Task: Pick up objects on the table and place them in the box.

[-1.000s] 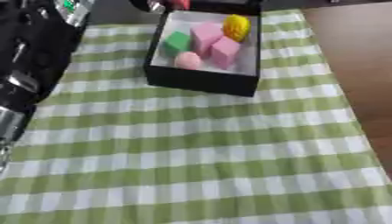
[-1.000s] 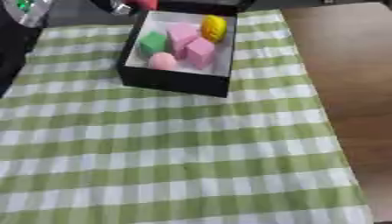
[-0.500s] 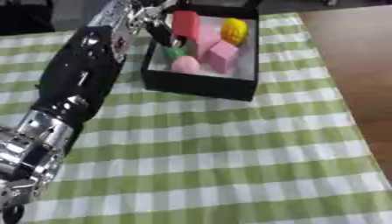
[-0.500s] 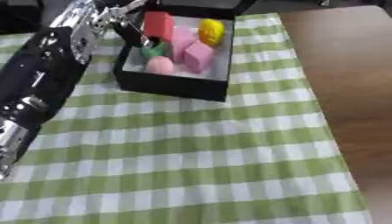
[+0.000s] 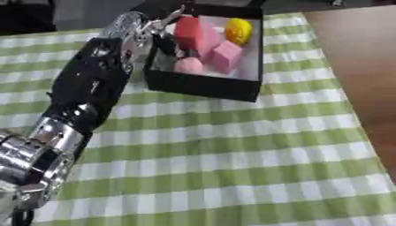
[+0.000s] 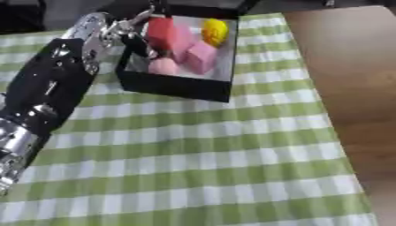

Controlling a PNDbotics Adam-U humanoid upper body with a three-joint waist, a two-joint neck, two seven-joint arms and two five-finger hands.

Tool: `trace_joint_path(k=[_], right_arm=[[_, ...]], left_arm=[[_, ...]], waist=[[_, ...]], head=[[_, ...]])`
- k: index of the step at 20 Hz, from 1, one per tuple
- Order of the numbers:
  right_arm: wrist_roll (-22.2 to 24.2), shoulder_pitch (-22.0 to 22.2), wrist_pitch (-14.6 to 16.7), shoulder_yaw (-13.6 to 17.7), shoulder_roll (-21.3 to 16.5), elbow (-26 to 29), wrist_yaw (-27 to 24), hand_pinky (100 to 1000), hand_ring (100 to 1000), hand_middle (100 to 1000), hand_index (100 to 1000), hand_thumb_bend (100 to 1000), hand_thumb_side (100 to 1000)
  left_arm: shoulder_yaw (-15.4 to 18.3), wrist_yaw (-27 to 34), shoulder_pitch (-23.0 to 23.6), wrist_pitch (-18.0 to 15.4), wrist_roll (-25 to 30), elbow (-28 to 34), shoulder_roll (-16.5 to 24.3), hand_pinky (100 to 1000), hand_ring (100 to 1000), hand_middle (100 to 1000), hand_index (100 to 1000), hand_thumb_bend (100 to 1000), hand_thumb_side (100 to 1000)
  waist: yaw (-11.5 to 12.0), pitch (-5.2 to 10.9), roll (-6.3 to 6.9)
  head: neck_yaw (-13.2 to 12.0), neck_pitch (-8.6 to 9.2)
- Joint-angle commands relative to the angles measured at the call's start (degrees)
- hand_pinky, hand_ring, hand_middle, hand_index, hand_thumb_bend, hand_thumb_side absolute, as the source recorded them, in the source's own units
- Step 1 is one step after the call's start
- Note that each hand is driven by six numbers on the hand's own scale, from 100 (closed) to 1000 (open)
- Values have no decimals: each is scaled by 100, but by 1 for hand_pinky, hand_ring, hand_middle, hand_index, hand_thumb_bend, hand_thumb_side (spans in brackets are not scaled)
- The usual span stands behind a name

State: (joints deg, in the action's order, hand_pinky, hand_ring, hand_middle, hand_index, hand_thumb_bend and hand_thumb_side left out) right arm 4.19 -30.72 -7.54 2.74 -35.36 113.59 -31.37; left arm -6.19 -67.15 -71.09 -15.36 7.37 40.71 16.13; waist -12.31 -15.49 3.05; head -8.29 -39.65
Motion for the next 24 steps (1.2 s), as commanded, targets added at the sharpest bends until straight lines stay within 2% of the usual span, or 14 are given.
trace_joint_path(k=[1, 3, 4, 6, 8, 13, 14, 16, 18, 21, 24], right_arm=[[8, -45, -20, 31, -132, 101, 3, 1000, 658, 548, 738, 100, 545], [4, -25, -22, 35, -150, 101, 5, 1000, 658, 548, 739, 100, 544], [-1, -10, -21, 39, -163, 101, 6, 1000, 658, 548, 739, 100, 544], [-26, 33, -14, 61, -202, 101, 11, 1000, 659, 549, 739, 100, 543], [-56, 72, 2, 83, -235, 101, 10, 1000, 659, 549, 739, 100, 541], [-126, 194, 74, 139, -302, 101, 7, 1000, 659, 549, 740, 100, 538], [-139, 215, 86, 149, -313, 101, 4, 1000, 659, 550, 740, 100, 538], [-163, 258, 104, 168, -328, 101, 1, 1000, 660, 550, 740, 100, 535], [-194, 296, 119, 191, -334, 101, 12, 1000, 662, 552, 741, 100, 536], [-254, 357, 166, 222, -346, 101, 88, 1000, 667, 555, 744, 100, 535], [-286, 413, 181, 233, -348, 101, 151, 1000, 671, 559, 748, 100, 535]], left_arm=[[2, 36, -117, 43, -240, 347, 134, 882, 890, 856, 970, 734, 353], [-47, 80, -102, 98, -321, 596, 200, 881, 890, 859, 977, 720, 376], [-57, 184, -82, 113, -353, 739, 240, 890, 892, 866, 982, 590, 461], [-33, 732, 29, 157, -427, 1143, 346, 890, 879, 863, 978, 456, 487], [7, 1502, 189, 316, -488, 1629, 454, 883, 866, 854, 970, 379, 526], [23, 3159, 698, 833, -708, 3087, 846, 857, 822, 808, 929, 260, 494], [51, 3485, 835, 954, -784, 3402, 930, 843, 799, 784, 910, 178, 466], [128, 4173, 1179, 1186, -931, 4046, 1108, 837, 785, 772, 898, 119, 469], [251, 4791, 1569, 1412, -1074, 4636, 1289, 833, 778, 767, 892, 100, 492], [543, 5680, 2286, 1708, -1381, 5414, 1517, 836, 792, 779, 894, 100, 588], [850, 6339, 3100, 1872, -1724, 6063, 1718, 842, 808, 798, 902, 100, 649]], waist=[[18, 35, -27], [55, 56, -21], [86, 71, -18], [171, 109, -11], [245, 141, -19], [414, 231, -79], [456, 248, -88], [538, 281, -97], [611, 308, -102], [717, 343, -107], [812, 370, -122]], head=[[14, 23], [34, 1], [54, -15], [147, -64], [239, -127], [379, -225], [399, -239], [443, -263], [496, -286], [609, -315], [667, -346]])
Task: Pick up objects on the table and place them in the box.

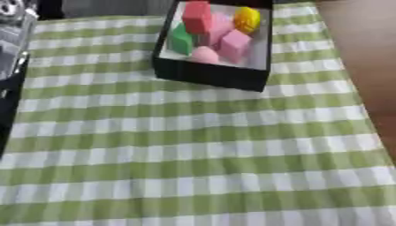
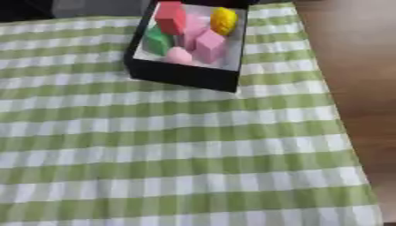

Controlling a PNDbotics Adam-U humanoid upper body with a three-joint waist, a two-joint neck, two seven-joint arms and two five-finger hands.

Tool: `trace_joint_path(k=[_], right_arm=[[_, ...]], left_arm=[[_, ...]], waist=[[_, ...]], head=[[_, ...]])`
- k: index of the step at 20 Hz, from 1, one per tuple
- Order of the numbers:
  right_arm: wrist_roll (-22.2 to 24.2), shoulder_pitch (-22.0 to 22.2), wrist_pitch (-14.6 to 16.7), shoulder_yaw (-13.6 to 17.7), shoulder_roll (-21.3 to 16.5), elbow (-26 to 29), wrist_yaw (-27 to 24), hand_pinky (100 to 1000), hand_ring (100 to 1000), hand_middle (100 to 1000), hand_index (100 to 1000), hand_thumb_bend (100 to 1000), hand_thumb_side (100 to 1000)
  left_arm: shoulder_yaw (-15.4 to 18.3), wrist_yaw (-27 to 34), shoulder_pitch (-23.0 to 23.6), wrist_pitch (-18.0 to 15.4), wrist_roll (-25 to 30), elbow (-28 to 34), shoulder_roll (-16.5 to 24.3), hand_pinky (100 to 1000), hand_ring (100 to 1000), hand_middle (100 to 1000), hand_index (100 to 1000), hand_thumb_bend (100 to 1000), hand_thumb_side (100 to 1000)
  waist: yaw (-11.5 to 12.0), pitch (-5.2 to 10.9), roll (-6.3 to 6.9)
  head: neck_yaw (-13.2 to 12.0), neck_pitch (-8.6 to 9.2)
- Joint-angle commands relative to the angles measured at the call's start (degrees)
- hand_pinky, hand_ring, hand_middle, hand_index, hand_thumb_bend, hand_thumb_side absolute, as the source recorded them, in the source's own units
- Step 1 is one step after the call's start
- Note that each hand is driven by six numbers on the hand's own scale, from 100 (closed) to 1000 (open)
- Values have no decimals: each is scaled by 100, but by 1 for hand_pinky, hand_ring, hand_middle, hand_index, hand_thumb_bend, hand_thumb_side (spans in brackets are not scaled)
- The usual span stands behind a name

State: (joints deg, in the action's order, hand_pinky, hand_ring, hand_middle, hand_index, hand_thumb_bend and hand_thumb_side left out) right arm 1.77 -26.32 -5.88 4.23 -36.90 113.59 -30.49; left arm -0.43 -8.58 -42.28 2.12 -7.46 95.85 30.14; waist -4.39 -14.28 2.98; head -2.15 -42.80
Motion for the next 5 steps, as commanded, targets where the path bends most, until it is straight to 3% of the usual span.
trace_joint_path(k=[1, 5], right_arm=[[-48, -12, 22, 89, -190, 101, 77, 1000, 673, 559, 748, 100, 535], [-67, 67, 96, 128, -159, 101, 146, 1000, 683, 567, 756, 100, 538]], left_arm=[[369, 603, 492, 158, -342, 719, 367, 843, 809, 801, 906, 100, 664], [724, 847, 1437, 210, -734, 1225, 376, 842, 803, 800, 902, 100, 660]], waist=[[49, 255, -124], [164, 284, -179]], head=[[64, -33], [104, -2]])
